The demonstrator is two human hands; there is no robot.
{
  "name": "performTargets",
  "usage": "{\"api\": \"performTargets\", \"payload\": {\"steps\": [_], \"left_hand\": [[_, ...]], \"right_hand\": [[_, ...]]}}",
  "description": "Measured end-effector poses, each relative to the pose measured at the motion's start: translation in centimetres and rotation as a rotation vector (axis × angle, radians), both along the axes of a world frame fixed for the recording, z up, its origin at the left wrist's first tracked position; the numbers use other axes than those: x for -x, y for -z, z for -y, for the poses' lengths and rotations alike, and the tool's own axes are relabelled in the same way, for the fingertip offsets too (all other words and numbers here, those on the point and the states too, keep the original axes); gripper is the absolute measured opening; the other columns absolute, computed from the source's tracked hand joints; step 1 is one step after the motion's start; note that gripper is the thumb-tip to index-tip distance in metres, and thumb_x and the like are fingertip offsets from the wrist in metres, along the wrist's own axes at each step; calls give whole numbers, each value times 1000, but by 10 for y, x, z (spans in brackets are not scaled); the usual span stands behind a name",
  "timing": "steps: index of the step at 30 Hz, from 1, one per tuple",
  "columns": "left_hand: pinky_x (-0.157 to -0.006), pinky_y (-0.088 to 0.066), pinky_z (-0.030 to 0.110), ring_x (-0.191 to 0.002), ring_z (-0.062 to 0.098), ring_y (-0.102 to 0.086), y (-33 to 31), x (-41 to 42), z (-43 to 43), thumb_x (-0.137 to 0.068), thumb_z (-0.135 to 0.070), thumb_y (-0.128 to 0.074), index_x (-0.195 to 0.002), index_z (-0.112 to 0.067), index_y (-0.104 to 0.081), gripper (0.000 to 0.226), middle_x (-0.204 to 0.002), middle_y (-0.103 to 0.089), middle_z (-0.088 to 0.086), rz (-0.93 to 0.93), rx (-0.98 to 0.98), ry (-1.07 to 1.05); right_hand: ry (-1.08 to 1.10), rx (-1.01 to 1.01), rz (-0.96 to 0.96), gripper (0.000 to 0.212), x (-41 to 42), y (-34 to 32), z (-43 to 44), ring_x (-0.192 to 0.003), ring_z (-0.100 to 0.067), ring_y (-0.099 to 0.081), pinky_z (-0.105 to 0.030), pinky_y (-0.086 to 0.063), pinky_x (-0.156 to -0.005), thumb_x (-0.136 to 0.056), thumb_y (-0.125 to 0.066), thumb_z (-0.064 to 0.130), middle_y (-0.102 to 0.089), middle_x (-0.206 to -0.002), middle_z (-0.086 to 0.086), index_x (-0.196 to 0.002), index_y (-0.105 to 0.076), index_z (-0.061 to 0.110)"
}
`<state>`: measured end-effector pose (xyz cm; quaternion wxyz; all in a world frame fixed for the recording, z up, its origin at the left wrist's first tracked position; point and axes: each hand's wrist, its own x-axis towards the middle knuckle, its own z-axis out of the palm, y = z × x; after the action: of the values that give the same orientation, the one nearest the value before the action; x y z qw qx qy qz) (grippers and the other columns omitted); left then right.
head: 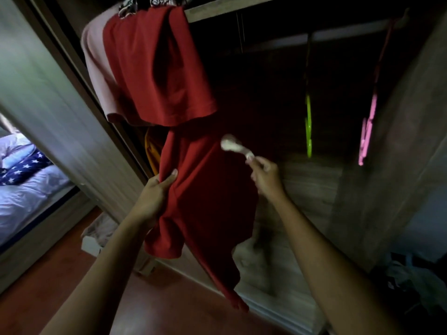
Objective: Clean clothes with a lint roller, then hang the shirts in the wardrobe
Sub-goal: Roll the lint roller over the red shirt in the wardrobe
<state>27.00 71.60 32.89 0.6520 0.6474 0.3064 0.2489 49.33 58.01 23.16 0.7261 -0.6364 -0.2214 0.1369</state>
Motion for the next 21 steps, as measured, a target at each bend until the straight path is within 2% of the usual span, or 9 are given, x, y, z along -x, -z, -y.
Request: {"api": "performTargets", "payload": {"steps": [4,6,8,10,13,15,17,19,21], "left_hand": [[-69,-60,29,-86,22,-76,-3,2,1,-98,-28,-59,-112,-12,-72,25,-101,-77,13,21,14,32],[-68,-60,29,-86,22,-76,-5,3,1,-98,-28,-59,-105,-13,-75,22,-102,-77,14,33,22,43],[-69,-60,30,-87,23,-75,-7,4,0,-98,-28,-59,-101,-14,-77,22,-102,-77,15,37,29,45],[-68,-61,30,-85,23,-76,-9,4,-1,-98,-28,-60,-102,-15,-76,22,-101,-77,15,27,28,43],[-71,-61,32,-90,26,-76,-9,4,-4,-98,-27,-59,-103,-16,-76,21,-104,-76,17,9,18,65],[-77,-62,36,-95,30,-74,-9,4,-5,-99,-28,-59,-107,-16,-75,22,-107,-75,18,2,21,77],[-78,-62,37,-94,29,-74,-9,4,-6,-98,-28,-59,-111,-13,-73,24,-108,-75,19,0,17,63],[-78,-62,37,-92,27,-75,-9,4,-7,-99,-28,-58,-114,-11,-71,26,-107,-75,18,-2,6,51],[-83,-61,39,-94,28,-74,-9,5,-7,-99,-29,-57,-119,-10,-69,30,-109,-75,18,-6,5,51]], "right_hand": [[60,-51,5,30,-22,-14,-11,-37,-7,-37,-19,-28,-34,-98,-52,50,-44,-59,-4,-101,-67,24],[69,-15,7,34,-21,4,-17,-39,-6,-37,-18,-28,-36,-99,-53,46,-43,-61,-5,-103,-66,14],[46,74,38,41,-9,35,-21,-46,-8,-34,-22,-27,-42,-101,-55,34,-39,-64,-10,-101,-61,-6],[-57,191,50,39,8,70,-20,-51,-10,-33,-26,-25,-50,-101,-58,23,-37,-62,-10,-94,-58,-15],[-280,355,60,33,24,103,-12,-54,-11,-40,-30,-31,-57,-97,-63,24,-42,-57,2,-87,-63,-8],[-333,383,76,27,21,102,-12,-57,-11,-44,-29,-35,-60,-97,-64,24,-46,-59,5,-80,-66,3],[-260,322,100,23,9,86,-16,-55,-6,-42,-27,-33,-58,-97,-64,17,-43,-59,7,-75,-63,9],[-126,250,114,17,-9,62,-21,-50,0,-41,-22,-31,-54,-97,-63,14,-44,-60,7,-82,-66,7],[-5,156,77,17,-28,37,-23,-48,-1,-39,-24,-30,-50,-99,-61,19,-44,-59,5,-86,-65,10]]}}
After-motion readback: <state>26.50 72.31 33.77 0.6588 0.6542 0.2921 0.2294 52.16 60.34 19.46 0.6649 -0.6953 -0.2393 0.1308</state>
